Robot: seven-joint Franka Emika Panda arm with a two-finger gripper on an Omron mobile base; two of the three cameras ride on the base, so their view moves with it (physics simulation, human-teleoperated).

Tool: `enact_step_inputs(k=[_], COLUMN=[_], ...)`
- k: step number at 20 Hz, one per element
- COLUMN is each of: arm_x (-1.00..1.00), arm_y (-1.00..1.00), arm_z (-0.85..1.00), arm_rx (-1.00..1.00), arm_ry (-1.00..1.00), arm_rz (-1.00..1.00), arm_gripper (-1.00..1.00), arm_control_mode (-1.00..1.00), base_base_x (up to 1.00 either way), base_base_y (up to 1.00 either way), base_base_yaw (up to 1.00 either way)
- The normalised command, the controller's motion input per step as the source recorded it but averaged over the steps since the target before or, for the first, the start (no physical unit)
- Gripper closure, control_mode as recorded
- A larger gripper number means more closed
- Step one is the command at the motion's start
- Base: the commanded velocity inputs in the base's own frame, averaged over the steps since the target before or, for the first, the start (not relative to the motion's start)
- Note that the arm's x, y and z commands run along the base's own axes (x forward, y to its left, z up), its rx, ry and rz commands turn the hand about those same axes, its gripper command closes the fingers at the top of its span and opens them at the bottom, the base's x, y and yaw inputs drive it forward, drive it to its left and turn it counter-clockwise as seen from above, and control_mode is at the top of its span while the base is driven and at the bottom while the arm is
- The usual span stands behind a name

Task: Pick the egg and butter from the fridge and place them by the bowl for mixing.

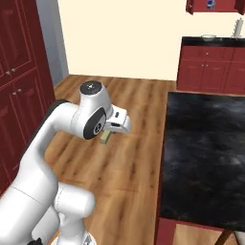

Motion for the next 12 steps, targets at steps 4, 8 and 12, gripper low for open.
enact_step_inputs(k=[4,8,12], arm_x=[0.00,0.00,0.00], arm_y=[0.00,0.00,0.00], arm_z=[0.00,0.00,0.00], arm_rx=[0.00,0.00,0.00], arm_ry=[0.00,0.00,0.00], arm_rz=[0.00,0.00,0.00], arm_gripper=[1.00,1.00,1.00], arm_control_mode=[1.00,1.00,1.00], base_base_x=[0.94,0.94,0.94], base_base_y=[0.22,0.23,0.23], base_base_yaw=[0.00,0.00,0.00])
